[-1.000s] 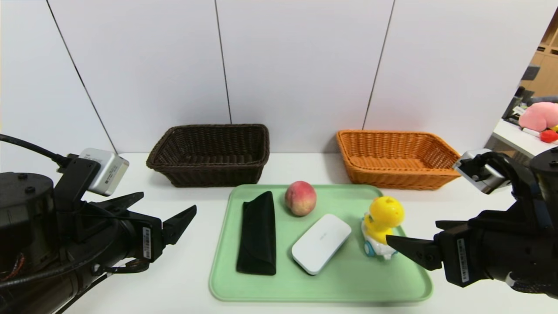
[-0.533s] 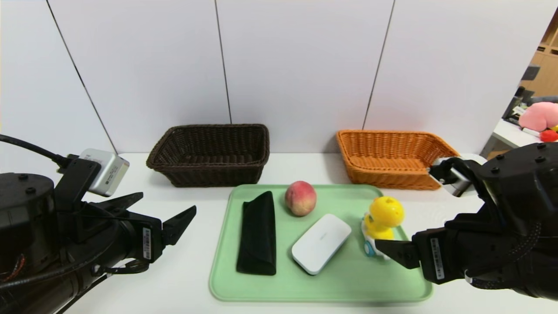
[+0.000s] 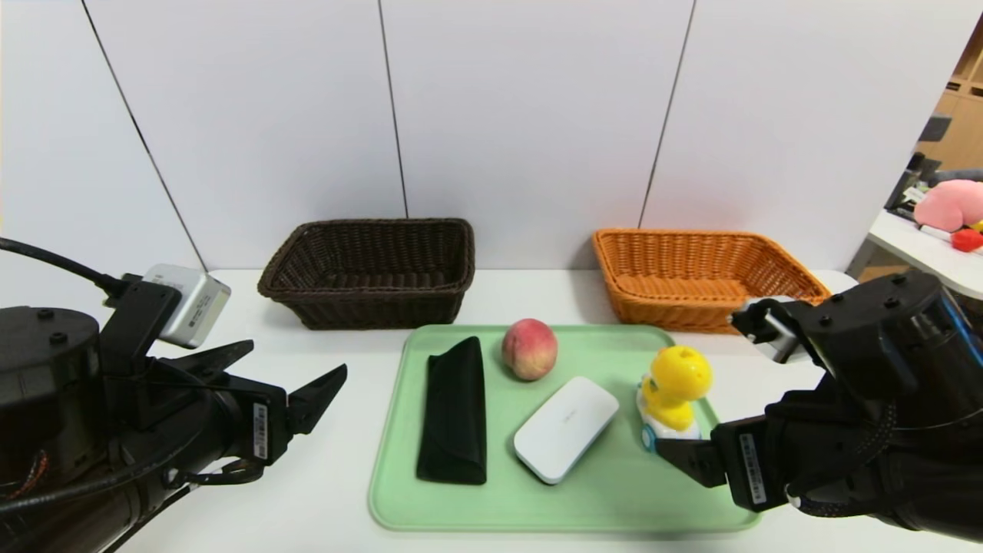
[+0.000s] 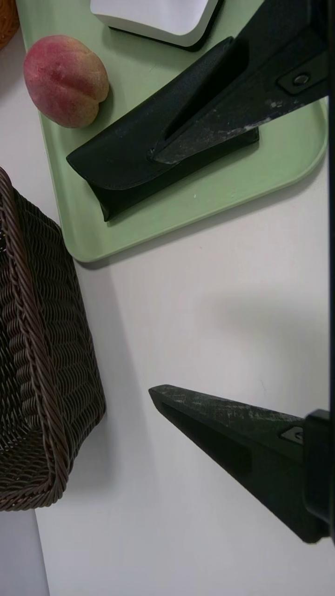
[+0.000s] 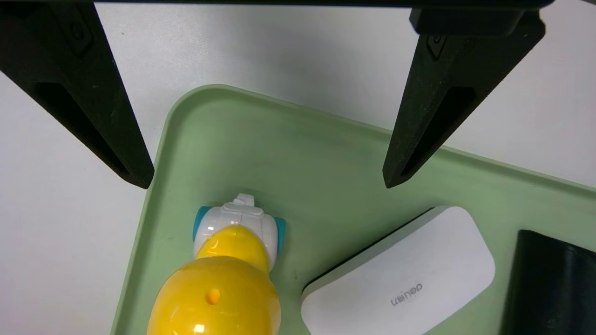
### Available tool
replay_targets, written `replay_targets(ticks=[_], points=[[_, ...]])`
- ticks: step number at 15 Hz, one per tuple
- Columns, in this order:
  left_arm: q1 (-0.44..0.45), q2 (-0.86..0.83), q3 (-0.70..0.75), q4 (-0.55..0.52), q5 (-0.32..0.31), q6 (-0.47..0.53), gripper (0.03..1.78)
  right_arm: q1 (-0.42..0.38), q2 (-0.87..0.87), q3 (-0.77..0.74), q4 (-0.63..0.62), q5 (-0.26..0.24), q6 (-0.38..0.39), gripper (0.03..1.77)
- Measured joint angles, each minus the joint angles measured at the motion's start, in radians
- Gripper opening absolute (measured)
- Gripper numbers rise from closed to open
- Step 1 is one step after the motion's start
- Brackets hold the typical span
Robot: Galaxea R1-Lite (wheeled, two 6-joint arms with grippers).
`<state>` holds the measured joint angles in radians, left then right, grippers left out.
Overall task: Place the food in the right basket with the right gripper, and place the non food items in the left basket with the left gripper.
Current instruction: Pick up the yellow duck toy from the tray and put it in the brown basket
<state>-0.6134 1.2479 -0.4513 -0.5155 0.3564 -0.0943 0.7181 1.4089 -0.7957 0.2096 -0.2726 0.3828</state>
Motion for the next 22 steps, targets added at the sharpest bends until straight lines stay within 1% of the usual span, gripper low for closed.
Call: replay_targets(ticks=[2, 5, 7, 10, 14, 19, 22], points=[[-0.003, 0.0, 0.0, 0.002, 0.0, 0.0, 1.69, -0.003, 0.022, 0.014, -0.028, 0.002, -0.001, 1.7], [-0.005, 0.0, 0.001, 0.001, 0.0, 0.0, 1.69, -0.006, 0.06, 0.048, -0.12, 0.002, -0.013, 1.7], [-0.005, 0.0, 0.001, 0.0, 0.0, 0.0, 1.69, -0.011, 0.083, 0.059, -0.133, 0.001, -0.023, 1.7], [-0.005, 0.001, -0.001, -0.002, 0.001, 0.0, 1.69, -0.047, 0.113, 0.063, -0.183, 0.002, -0.077, 1.7], [-0.004, 0.0, 0.002, -0.003, 0.026, -0.001, 1.69, -0.103, 0.117, 0.065, -0.189, 0.002, -0.142, 1.7], [-0.004, 0.0, 0.001, -0.004, 0.027, 0.0, 1.69, -0.116, 0.119, 0.062, -0.198, 0.004, -0.146, 1.7], [-0.004, 0.001, 0.0, -0.003, 0.026, 0.0, 1.69, -0.131, 0.134, 0.08, -0.282, 0.029, -0.153, 1.7]])
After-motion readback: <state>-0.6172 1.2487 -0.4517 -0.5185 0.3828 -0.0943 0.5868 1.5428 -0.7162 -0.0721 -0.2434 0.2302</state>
